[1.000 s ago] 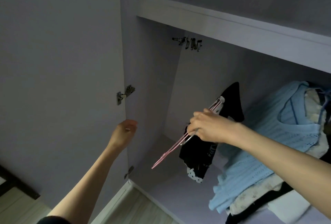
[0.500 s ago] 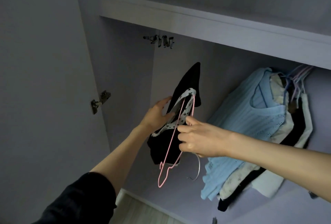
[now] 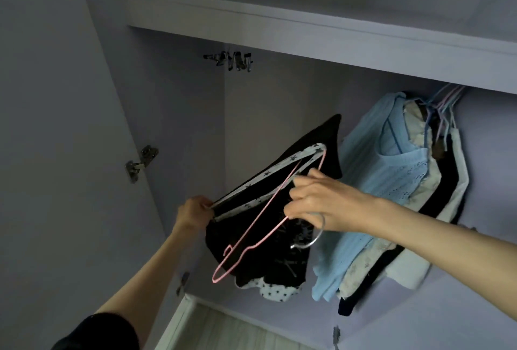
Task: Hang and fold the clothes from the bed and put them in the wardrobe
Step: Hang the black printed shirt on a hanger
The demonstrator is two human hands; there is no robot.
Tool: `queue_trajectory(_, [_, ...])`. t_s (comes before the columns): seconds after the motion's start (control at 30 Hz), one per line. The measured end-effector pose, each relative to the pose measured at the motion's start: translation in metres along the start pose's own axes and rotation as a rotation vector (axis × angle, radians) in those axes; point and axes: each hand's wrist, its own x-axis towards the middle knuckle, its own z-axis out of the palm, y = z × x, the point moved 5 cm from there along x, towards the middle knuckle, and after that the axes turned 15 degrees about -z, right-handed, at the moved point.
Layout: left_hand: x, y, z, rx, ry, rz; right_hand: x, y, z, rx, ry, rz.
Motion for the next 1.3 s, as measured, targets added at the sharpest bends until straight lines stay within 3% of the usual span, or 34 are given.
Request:
queue_trajectory(0.07, [0.002,-0.010,-0.011,-0.147,-0.032,-0.053,-0.002,0.016,0.005,0.127,0.004,0.101])
queue_trajectory(0.13, [0.001,-0.012,-0.021,-0.278,-0.050,-0.083,-0.001,0.026,0.005,0.280,0.142,0.168])
queue_trajectory(0.23, [-0.003,-0.015,-0.034,-0.269,-0.055,-0.097,-0.006,0.045,0.007,0.396,0.320,0.294])
queue_trajectory(0.3, [-0.005,-0.024,-0.042,-0.296,-0.102,-0.130,-0.008,0.053,0.012,0.412,0.337,0.335])
queue_trajectory(0.47, [-0.019,-0.041,-0.039,-0.784,-0.245,-0.363,-0.001,0.063,0.020,0.471,0.333,0.377])
queue_trajectory(0.67, [-0.030,-0.045,-0.034,-1.232,-0.426,-0.485,0.007,0.074,0.029,0.618,0.356,0.433])
queue_trajectory(0.93, [-0.032,-0.056,-0.041,-1.252,-0.434,-0.556,0.020,0.079,0.035,0.683,0.263,0.411])
queue_trajectory(1.3, [-0.025,-0.062,-0.085,-0.942,-0.140,-0.406,0.028,0.073,0.049,0.737,0.098,0.353])
